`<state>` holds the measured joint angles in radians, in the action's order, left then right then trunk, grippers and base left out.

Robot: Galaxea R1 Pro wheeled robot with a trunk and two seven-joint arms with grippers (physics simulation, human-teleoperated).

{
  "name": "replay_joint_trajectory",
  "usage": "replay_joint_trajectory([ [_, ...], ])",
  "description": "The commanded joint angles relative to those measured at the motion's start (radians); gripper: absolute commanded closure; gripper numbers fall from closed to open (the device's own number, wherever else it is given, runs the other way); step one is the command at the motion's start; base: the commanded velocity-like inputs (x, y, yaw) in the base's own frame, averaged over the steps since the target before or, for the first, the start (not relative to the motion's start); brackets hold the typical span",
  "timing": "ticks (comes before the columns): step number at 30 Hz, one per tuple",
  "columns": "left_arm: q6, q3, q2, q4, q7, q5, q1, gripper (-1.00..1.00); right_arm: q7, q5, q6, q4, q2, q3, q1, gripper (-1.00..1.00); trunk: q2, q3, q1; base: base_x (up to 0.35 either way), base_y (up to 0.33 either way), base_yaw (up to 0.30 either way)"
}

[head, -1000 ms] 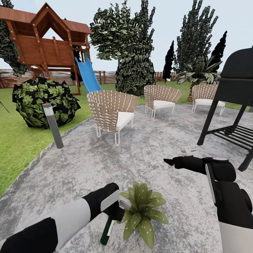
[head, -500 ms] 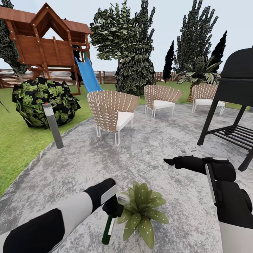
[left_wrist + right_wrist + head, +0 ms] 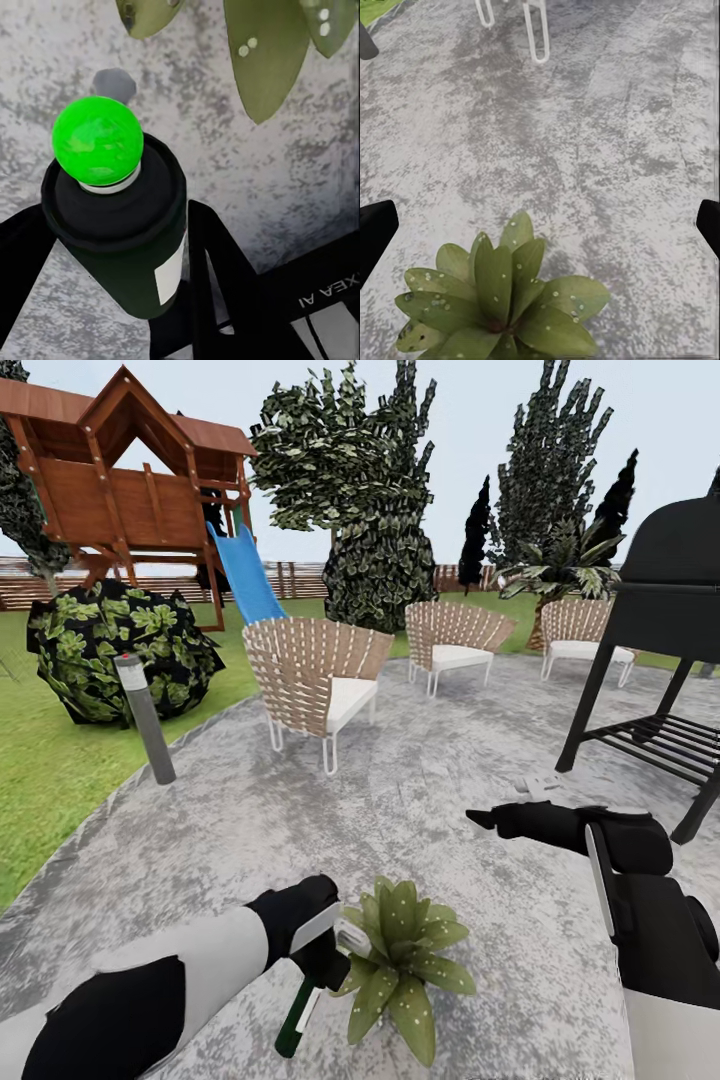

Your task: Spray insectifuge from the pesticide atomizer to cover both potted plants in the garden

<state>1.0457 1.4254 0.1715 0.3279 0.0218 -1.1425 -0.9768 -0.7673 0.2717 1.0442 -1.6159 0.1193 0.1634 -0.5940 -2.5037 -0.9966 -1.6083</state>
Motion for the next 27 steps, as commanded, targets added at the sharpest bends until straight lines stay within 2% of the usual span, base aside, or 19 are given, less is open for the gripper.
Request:
replay_joint_trajectory([
  [1, 0.001, 0.015, 0.000, 0.002, -0.009, -0.002, 0.001, 1.00, -0.010, 0.011, 0.003, -0.001, 0.000, 0.001, -0.001, -1.00, 0.000, -0.001, 0.000, 0.000, 0.000, -0.234],
  [5, 0.001, 0.042, 0.000, 0.005, -0.048, 0.001, 0.009, 1.00, -0.010, 0.011, 0.003, -0.001, 0.000, 0.001, -0.001, -1.00, 0.000, -0.001, 0.000, 0.000, 0.000, -0.262],
  [10, 0.001, 0.046, -0.007, -0.002, -0.060, 0.003, 0.009, 1.00, -0.010, 0.011, 0.003, -0.001, 0.000, 0.001, -0.001, -1.00, 0.000, -0.001, 0.000, 0.000, 0.000, -0.225],
  [16, 0.001, 0.026, -0.044, -0.015, -0.071, -0.005, -0.070, 1.00, -0.010, 0.011, 0.003, -0.001, -0.002, 0.001, -0.001, -1.00, 0.000, -0.001, 0.000, 0.000, 0.000, -0.032],
  [17, 0.001, 0.025, -0.048, -0.015, -0.071, -0.005, -0.071, 1.00, -0.010, 0.011, 0.003, -0.001, -0.002, 0.001, -0.001, -1.00, 0.000, -0.001, 0.000, 0.000, 0.000, -0.004],
  [19, 0.001, 0.023, -0.077, -0.016, -0.072, -0.007, -0.071, 1.00, -0.010, 0.011, 0.003, -0.001, -0.004, 0.001, 0.000, -1.00, 0.000, -0.001, 0.000, 0.000, 0.000, -0.002],
  [21, 0.001, 0.022, -0.094, -0.016, -0.072, -0.008, -0.068, 1.00, -0.010, 0.011, 0.003, -0.001, -0.005, 0.001, 0.000, -1.00, 0.000, -0.001, 0.000, 0.000, 0.046, -0.001],
  [27, 0.001, 0.023, -0.116, -0.015, -0.067, -0.007, -0.057, 1.00, -0.010, 0.011, 0.003, -0.001, -0.006, 0.001, 0.000, -1.00, 0.000, -0.001, 0.000, 0.000, 0.237, 0.000],
])
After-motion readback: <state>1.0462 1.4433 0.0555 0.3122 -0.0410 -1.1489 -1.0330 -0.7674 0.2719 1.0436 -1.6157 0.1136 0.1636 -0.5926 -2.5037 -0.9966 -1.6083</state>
